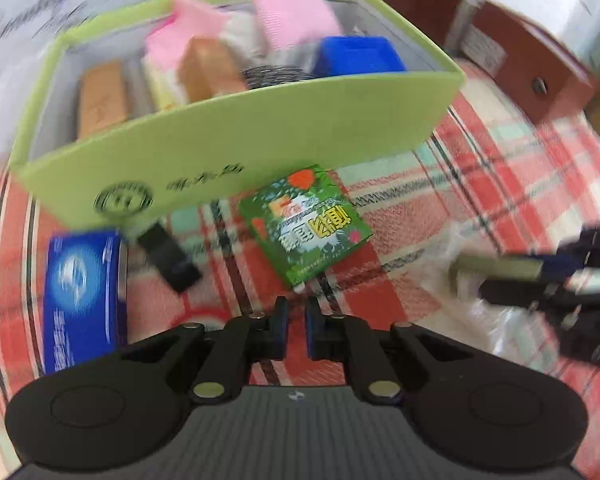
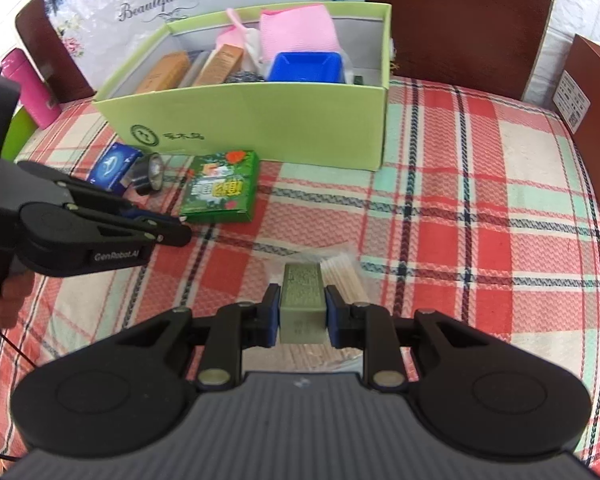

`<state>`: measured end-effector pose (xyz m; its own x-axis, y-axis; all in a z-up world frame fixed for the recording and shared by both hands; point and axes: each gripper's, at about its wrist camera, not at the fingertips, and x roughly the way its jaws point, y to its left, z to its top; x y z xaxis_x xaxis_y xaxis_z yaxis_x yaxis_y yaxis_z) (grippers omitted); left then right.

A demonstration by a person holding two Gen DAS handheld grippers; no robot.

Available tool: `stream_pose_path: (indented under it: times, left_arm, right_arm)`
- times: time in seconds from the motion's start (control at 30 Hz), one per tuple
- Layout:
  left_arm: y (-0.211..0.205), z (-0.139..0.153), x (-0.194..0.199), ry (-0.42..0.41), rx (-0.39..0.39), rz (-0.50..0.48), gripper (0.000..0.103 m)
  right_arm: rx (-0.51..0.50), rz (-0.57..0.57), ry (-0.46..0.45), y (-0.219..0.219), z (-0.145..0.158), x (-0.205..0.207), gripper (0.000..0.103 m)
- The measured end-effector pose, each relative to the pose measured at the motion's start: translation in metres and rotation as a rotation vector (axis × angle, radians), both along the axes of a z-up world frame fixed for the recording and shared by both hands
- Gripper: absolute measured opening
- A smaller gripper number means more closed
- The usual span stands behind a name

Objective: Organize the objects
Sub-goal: 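Grasp the green snack box with left gripper while right lifts grey-green box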

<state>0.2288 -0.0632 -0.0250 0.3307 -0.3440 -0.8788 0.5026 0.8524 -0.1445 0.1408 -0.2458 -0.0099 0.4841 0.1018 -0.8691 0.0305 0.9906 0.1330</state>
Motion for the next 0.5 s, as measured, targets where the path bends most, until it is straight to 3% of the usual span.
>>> stream_pose_path:
  times: [0.03, 0.13, 0.17, 0.27, 0.4, 0.5]
  left_arm:
    - [0.004, 0.003, 0.002, 0.023, -0.025, 0.049, 0.018]
    - [0.007, 0.008, 0.009, 0.082, -0.084, 0.17, 0.067]
    - [0.003, 0.009, 0.01, 0.075, -0.096, 0.197, 0.072]
    - [-0.017, 0.011, 0.015, 0.049, -0.066, 0.187, 0.073]
    - [-0.039, 0.0, 0.031, 0.092, 0.002, 0.199, 0.074]
    - [-0.046, -0.003, 0.038, 0.098, 0.006, 0.226, 0.079]
  right_arm:
    - [0.001, -0.001, -0.002, 0.001, 0.0, -0.001, 0.023]
    - [0.007, -0.011, -0.001, 0.0, 0.0, -0.002, 0.023]
    - [0.008, -0.015, 0.001, 0.0, 0.001, -0.003, 0.023]
    - [0.01, -0.022, 0.0, -0.002, 0.001, -0.004, 0.023]
    - [0.015, -0.039, 0.001, -0.007, 0.002, -0.003, 0.023]
    - [0.019, -0.045, 0.005, -0.009, 0.0, -0.003, 0.023]
